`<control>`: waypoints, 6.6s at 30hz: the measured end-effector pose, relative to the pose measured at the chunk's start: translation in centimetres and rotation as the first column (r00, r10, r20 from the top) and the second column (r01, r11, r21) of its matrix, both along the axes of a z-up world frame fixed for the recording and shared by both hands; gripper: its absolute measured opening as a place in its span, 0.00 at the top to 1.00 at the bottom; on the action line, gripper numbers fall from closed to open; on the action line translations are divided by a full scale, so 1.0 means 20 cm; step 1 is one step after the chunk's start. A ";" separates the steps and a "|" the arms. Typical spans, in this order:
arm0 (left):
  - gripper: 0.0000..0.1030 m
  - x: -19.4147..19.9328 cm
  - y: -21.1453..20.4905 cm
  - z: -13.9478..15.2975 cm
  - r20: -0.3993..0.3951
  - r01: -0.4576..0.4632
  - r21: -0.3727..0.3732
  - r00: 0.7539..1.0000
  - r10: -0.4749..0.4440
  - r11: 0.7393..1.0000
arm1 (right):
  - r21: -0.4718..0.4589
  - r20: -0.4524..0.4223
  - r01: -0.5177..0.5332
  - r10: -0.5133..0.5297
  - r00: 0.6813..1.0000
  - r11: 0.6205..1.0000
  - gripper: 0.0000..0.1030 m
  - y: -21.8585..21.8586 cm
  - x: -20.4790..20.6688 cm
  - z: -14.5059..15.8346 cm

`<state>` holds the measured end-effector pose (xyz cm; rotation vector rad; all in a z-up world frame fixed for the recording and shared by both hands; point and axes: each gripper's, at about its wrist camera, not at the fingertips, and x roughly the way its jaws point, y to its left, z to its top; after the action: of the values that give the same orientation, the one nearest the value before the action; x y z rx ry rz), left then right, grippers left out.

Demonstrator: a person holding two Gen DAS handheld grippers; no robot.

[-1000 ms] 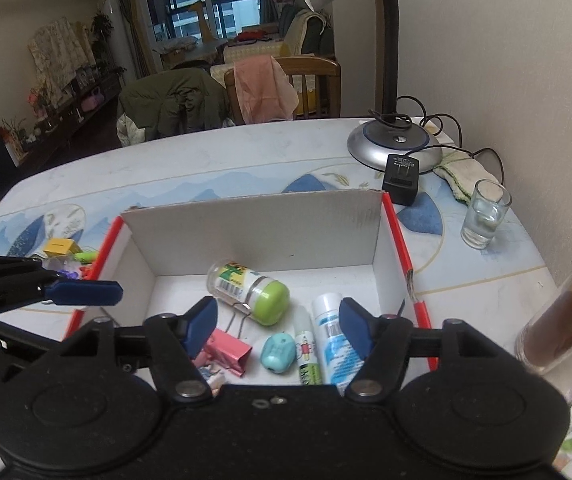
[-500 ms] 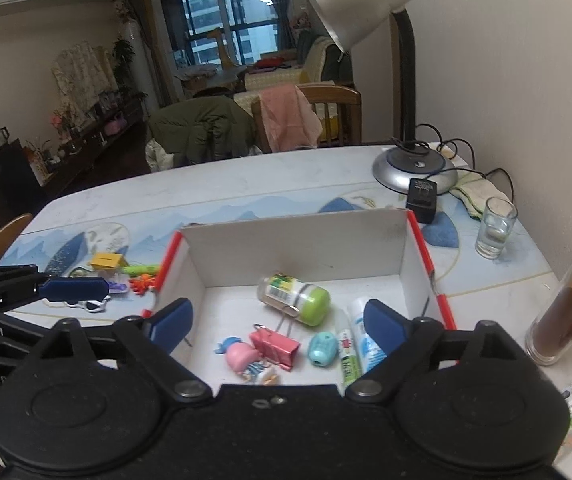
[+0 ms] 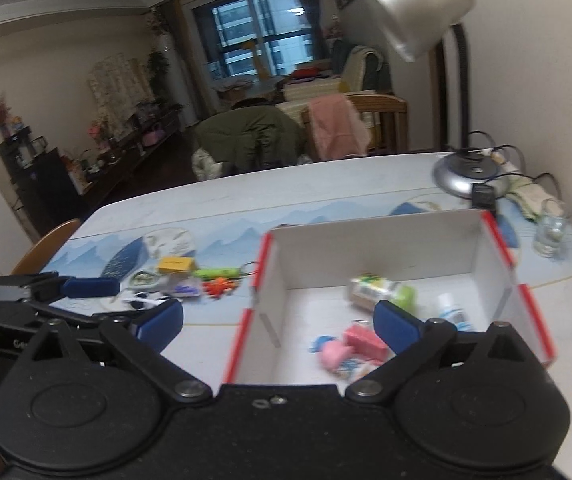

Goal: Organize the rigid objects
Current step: 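Withdraw both tools from the shoebox back over the table items, then grasp the white sunglasses with the left gripper while the right gripper grasps the purple-bead jar, then carry the sunglasses and bead jar into the shoebox and release both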

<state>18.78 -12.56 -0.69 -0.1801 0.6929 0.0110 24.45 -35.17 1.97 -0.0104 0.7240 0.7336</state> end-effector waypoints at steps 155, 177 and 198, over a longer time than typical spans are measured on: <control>0.95 0.07 0.53 -0.01 0.088 0.059 0.013 0.994 -0.060 0.998 | -0.120 -0.081 0.143 -0.153 0.985 0.982 0.35 0.25 0.10 -0.17; 0.95 0.40 -0.14 0.33 0.220 0.244 0.037 0.944 -0.246 0.969 | -0.225 -0.054 0.200 -0.217 0.975 0.954 0.35 -0.23 0.40 -0.31; 0.96 0.70 -0.41 -0.10 -0.043 0.269 0.088 0.963 -0.266 0.959 | -0.354 -0.073 0.063 -0.095 0.993 0.933 0.35 -0.24 0.50 -0.45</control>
<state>32.86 -20.85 -2.75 0.0043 0.7411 -0.2133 34.54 -39.88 -7.01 -0.2747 0.9287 0.5221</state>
